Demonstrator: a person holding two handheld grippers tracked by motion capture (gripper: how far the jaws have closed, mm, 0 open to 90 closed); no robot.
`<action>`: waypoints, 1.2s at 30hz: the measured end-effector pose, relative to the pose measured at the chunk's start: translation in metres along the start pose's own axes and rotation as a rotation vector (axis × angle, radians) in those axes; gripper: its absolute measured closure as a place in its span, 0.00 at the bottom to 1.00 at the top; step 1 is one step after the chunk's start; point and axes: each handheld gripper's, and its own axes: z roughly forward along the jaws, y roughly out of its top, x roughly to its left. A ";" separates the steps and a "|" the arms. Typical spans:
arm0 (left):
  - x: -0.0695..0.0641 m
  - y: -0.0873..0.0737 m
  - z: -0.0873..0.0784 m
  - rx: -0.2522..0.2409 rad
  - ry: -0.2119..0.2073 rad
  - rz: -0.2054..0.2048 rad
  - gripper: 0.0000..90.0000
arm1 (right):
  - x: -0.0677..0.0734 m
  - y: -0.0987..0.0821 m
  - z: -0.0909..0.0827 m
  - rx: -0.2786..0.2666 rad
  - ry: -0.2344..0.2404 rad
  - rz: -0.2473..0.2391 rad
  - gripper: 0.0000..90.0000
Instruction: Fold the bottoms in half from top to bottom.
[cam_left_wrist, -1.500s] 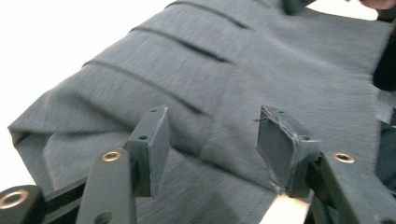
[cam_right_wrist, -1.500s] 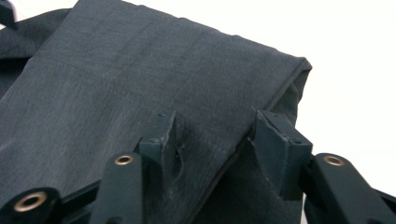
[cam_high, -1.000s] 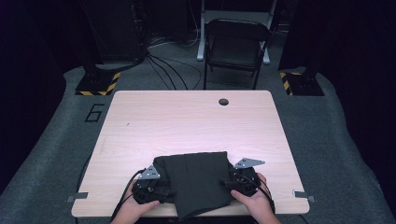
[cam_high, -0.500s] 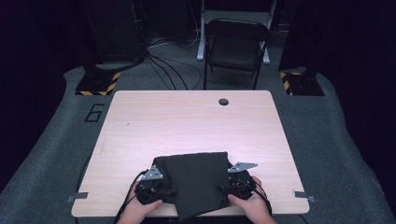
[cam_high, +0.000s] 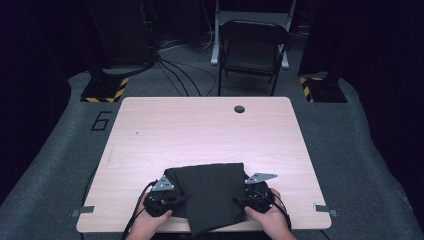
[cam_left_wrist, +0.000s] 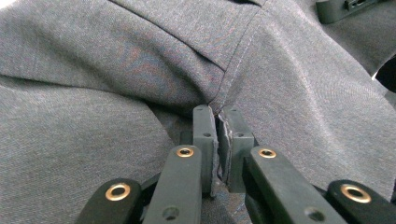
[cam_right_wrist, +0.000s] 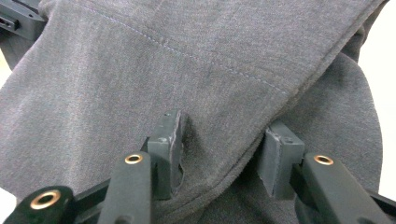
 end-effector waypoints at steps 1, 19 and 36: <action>0.000 0.000 -0.001 -0.003 -0.002 -0.001 0.96 | 0.000 0.000 -0.001 -0.006 0.005 0.011 0.60; 0.022 0.054 -0.028 -0.061 0.030 0.035 0.97 | -0.001 0.031 -0.017 -0.107 0.048 0.007 0.75; 0.054 0.018 -0.001 0.031 0.031 0.046 0.97 | 0.003 0.013 0.012 0.001 0.020 -0.048 0.59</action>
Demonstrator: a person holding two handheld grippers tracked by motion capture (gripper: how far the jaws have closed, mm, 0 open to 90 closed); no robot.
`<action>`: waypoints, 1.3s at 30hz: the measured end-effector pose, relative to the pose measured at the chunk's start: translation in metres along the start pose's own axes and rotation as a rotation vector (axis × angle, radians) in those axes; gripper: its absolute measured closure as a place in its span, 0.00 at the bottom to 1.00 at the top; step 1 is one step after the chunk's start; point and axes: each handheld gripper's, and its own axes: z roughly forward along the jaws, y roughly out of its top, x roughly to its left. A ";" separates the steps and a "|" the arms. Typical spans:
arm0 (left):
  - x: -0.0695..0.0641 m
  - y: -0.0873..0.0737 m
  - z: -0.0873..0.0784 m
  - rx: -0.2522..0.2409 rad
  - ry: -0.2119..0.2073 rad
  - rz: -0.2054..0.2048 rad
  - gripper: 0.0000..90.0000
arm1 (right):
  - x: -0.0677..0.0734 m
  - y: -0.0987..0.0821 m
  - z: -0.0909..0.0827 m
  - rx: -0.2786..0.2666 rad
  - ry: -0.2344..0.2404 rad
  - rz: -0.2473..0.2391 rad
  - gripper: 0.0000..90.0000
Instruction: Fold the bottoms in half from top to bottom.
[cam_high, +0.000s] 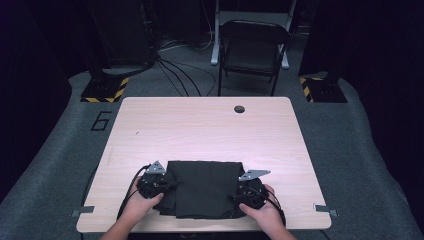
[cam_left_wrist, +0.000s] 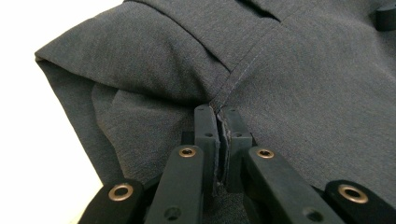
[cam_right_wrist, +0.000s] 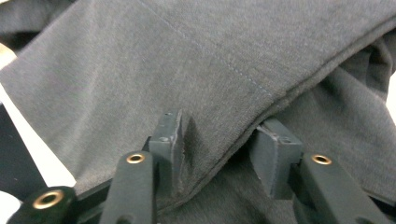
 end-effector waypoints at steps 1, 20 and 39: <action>-0.001 -0.001 0.002 -0.013 0.007 -0.006 0.97 | 0.000 0.000 0.000 0.000 0.000 0.000 0.59; 0.003 -0.012 0.007 -0.048 0.047 -0.028 0.96 | -0.008 0.000 0.013 0.003 -0.009 -0.006 0.56; 0.007 -0.012 -0.005 -0.093 0.051 -0.092 0.81 | -0.007 0.010 0.003 -0.074 -0.010 0.018 0.50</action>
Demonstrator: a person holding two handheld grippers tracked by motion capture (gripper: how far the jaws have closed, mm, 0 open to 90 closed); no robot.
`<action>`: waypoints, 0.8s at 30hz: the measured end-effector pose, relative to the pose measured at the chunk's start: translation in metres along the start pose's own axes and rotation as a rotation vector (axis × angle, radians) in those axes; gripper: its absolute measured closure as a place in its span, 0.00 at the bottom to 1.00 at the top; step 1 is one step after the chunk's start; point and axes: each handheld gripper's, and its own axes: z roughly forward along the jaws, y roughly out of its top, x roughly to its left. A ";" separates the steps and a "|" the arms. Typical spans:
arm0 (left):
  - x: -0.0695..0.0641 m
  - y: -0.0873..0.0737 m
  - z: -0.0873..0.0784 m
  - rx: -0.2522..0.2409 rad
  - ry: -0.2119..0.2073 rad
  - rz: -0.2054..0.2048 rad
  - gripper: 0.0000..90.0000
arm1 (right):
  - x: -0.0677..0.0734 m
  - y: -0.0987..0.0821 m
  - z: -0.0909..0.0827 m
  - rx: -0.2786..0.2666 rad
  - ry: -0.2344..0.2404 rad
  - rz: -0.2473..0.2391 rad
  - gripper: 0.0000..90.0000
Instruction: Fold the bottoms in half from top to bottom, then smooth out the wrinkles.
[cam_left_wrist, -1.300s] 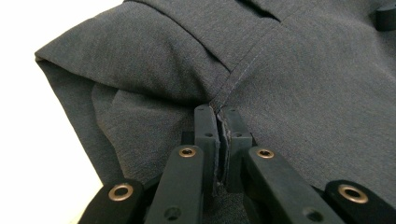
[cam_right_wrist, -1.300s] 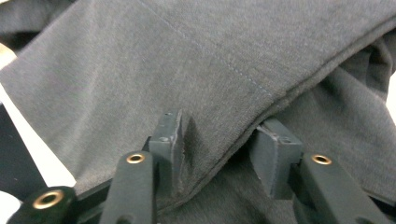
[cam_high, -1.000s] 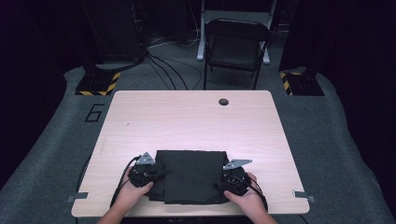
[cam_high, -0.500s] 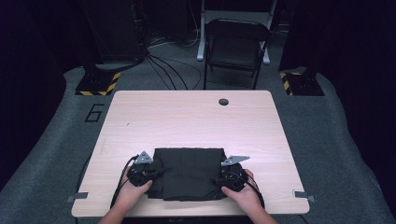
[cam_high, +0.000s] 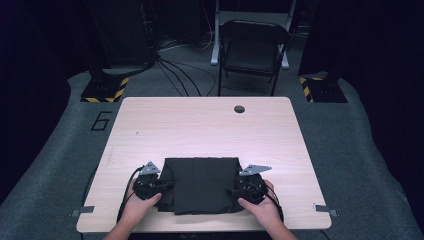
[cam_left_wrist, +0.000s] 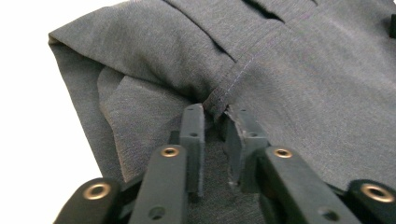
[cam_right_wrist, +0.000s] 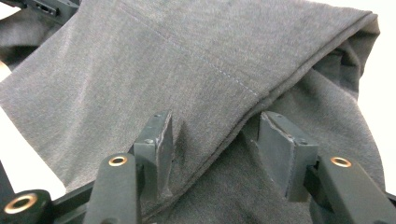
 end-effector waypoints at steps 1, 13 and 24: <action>0.000 0.001 -0.002 -0.003 0.003 -0.003 0.79 | 0.000 0.000 -0.002 -0.007 0.003 -0.002 0.50; -0.001 0.005 -0.020 -0.064 0.018 -0.003 0.56 | -0.004 0.005 -0.025 -0.075 -0.046 -0.002 0.49; 0.009 0.001 -0.044 -0.125 0.065 -0.054 0.48 | -0.017 0.005 -0.036 -0.083 -0.079 0.000 0.47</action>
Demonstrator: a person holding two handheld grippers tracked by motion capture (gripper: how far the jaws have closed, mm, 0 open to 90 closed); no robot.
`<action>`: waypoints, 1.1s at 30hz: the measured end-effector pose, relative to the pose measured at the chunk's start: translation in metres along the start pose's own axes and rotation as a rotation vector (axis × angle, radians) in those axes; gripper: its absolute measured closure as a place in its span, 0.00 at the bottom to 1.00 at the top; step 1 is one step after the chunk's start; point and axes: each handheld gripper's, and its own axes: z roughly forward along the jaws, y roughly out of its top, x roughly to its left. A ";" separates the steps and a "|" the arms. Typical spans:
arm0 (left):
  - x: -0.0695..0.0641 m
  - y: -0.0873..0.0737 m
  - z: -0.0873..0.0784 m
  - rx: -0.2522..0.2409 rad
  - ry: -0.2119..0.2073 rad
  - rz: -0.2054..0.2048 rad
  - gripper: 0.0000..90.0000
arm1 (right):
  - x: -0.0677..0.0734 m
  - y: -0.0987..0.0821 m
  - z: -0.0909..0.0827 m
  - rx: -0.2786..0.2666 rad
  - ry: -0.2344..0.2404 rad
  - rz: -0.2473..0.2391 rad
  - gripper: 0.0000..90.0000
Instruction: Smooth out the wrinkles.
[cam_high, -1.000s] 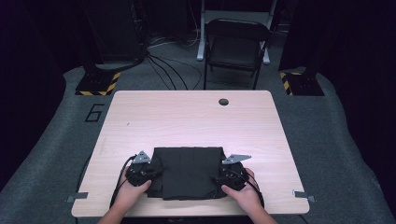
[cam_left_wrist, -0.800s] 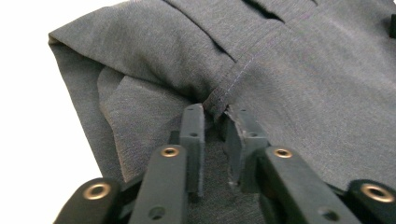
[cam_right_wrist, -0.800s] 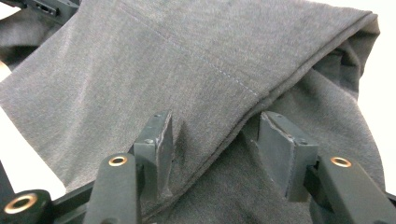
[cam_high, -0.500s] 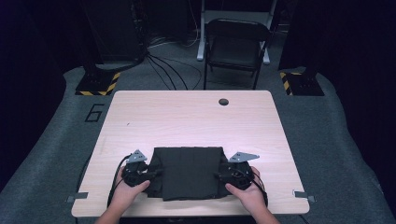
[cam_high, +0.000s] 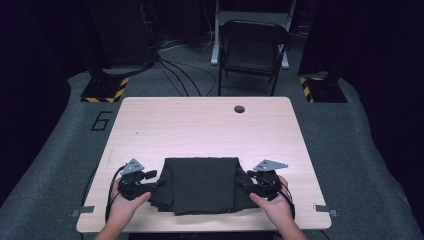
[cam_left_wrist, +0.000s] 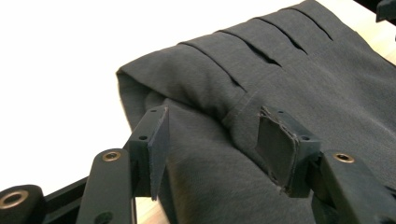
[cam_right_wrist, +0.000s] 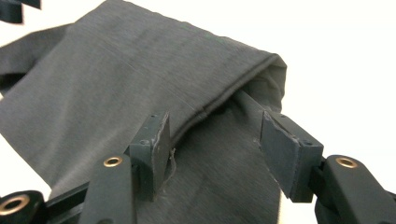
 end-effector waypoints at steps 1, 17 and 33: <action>0.001 0.000 -0.002 0.005 -0.001 -0.005 0.48 | -0.001 -0.001 -0.001 0.007 -0.011 0.001 0.47; -0.004 -0.027 -0.005 0.084 0.012 0.031 0.46 | -0.013 -0.013 -0.003 0.031 -0.046 0.003 0.47; -0.022 -0.048 0.011 0.190 0.023 0.193 0.37 | -0.007 -0.018 -0.004 0.041 -0.033 -0.017 0.47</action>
